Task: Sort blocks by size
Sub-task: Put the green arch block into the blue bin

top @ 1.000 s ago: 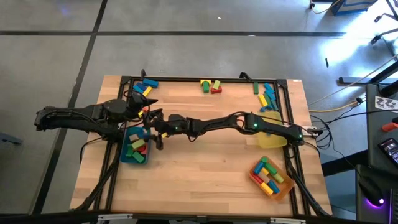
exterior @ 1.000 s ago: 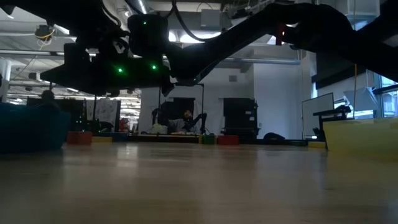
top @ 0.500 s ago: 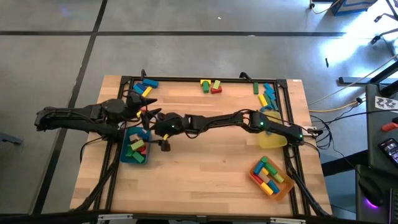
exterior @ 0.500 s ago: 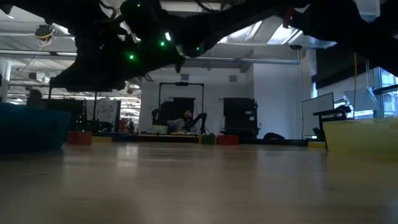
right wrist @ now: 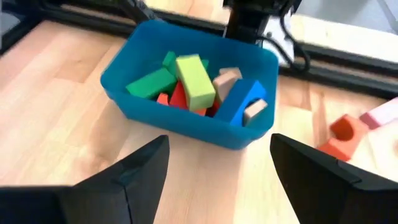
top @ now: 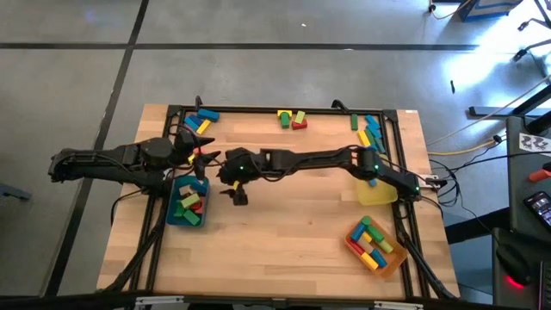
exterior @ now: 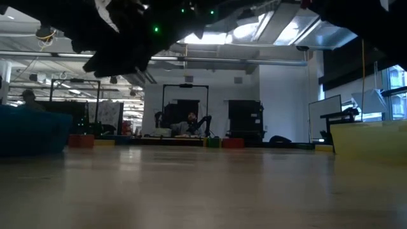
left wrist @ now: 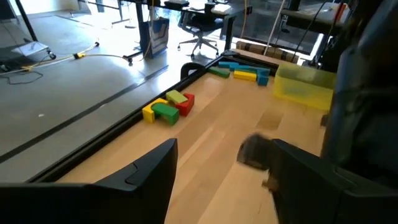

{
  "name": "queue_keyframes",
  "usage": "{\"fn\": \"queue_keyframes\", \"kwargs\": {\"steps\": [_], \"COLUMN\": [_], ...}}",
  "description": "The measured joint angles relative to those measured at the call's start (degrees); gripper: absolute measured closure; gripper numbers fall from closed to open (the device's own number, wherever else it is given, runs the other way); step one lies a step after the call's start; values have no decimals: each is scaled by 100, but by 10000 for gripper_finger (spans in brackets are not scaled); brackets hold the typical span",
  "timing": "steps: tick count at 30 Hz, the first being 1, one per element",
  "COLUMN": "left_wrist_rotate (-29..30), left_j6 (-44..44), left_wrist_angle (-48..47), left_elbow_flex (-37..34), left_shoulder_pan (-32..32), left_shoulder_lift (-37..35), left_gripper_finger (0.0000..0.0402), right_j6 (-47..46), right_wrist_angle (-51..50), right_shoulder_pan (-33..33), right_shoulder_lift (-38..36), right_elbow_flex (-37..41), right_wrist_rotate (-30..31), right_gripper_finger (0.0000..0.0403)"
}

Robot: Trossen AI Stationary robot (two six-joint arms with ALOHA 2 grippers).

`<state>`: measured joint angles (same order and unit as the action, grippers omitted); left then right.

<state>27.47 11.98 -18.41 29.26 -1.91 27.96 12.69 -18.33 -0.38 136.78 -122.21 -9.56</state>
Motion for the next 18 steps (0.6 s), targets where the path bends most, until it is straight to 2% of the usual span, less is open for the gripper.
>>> {"fn": "queue_keyframes", "kwargs": {"steps": [4, 18], "left_wrist_rotate": [1, 8], "left_j6": [99, 547], "left_wrist_angle": [-111, -1073], "left_elbow_flex": [0, 0], "left_shoulder_pan": [0, 0], "left_shoulder_lift": [-9, 279], "left_gripper_finger": [162, 162], "right_j6": [42, 141], "right_wrist_angle": [-258, -2273], "right_shoulder_pan": [-1, -284], "right_shoulder_lift": [-164, -528], "right_elbow_flex": [0, 7], "right_wrist_rotate": [0, 101], "right_gripper_finger": [123, 123]}}
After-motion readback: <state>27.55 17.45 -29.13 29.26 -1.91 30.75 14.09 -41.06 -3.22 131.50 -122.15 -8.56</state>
